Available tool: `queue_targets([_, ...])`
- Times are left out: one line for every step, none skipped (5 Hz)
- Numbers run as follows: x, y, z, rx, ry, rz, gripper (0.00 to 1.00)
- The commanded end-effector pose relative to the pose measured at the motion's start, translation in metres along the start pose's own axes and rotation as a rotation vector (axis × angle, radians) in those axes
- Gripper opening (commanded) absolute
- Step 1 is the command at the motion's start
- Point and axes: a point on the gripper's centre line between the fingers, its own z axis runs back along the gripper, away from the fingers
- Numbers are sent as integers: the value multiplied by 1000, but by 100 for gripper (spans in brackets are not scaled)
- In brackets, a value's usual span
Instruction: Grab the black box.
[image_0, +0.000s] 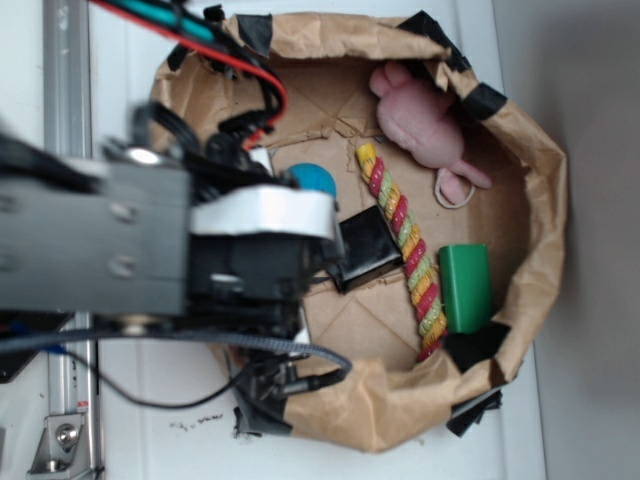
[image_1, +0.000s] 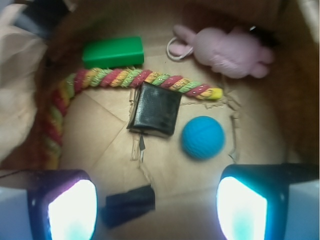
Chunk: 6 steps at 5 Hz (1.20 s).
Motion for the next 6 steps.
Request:
queue_targets([36,26,-51,-25,-19,70,100])
queue_targets([53,10,-70,-158,-82,7,100])
queue_targets([64,-15,-91,-176,-77,-47,100])
queue_targets([63,-25,-117,-169,15,-74,100])
queue_targets([56,-32,-123,-160,83,-106,100])
queue_targets([44,-34,-107,-116,77,-108,0])
